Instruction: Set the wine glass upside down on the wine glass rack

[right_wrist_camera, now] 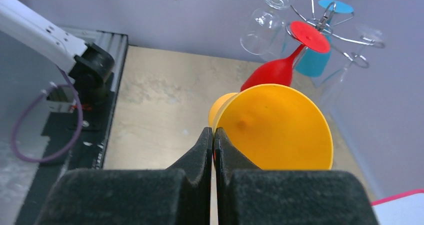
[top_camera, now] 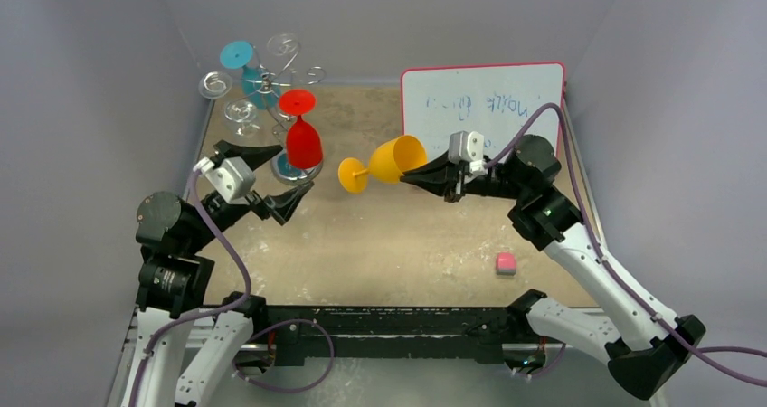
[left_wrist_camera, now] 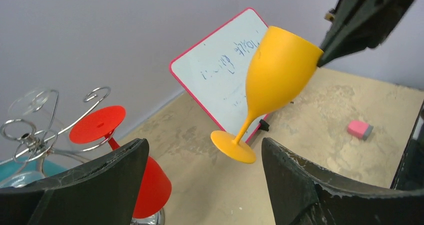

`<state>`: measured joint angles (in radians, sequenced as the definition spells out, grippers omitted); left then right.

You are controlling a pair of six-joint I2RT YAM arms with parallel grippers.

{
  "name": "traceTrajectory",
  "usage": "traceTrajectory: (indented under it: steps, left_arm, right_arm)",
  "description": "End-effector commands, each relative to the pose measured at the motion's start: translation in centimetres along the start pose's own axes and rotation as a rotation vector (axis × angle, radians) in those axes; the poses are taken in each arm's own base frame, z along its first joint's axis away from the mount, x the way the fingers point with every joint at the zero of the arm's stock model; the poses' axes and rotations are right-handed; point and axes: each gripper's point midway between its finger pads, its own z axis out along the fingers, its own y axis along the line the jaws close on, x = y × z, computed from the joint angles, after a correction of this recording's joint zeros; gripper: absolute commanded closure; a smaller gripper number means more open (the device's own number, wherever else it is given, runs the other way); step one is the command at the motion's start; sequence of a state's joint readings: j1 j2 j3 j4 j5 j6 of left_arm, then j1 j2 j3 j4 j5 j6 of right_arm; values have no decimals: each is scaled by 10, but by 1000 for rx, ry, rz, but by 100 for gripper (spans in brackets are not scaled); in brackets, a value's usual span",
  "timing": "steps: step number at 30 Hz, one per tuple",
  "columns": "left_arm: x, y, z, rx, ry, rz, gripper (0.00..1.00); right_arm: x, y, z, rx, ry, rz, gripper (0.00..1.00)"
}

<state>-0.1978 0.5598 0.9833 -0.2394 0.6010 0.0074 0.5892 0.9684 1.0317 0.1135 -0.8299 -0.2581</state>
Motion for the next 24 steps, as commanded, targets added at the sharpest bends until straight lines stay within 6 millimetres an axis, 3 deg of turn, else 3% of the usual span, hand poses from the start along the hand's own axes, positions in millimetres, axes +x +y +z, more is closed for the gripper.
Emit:
traceTrajectory:
  steps: [1,9,11,18,24]
  left_arm:
    - [4,-25,-5,173,-1,173,19]
    - [29,-54,-17,371,33,306,23]
    - [33,-62,-21,420,27,326,23]
    - [42,-83,-32,550,8,383,26]
    - [46,-94,-38,621,-9,389,29]
  right_arm:
    - [-36,10,3,-45,-91,174,100]
    - [-47,29,5,-209,-5,347,100]
    - [-58,34,4,-266,3,361,100]
    - [-93,59,-7,-442,-82,402,100]
    - [-101,62,-8,-476,-109,416,100]
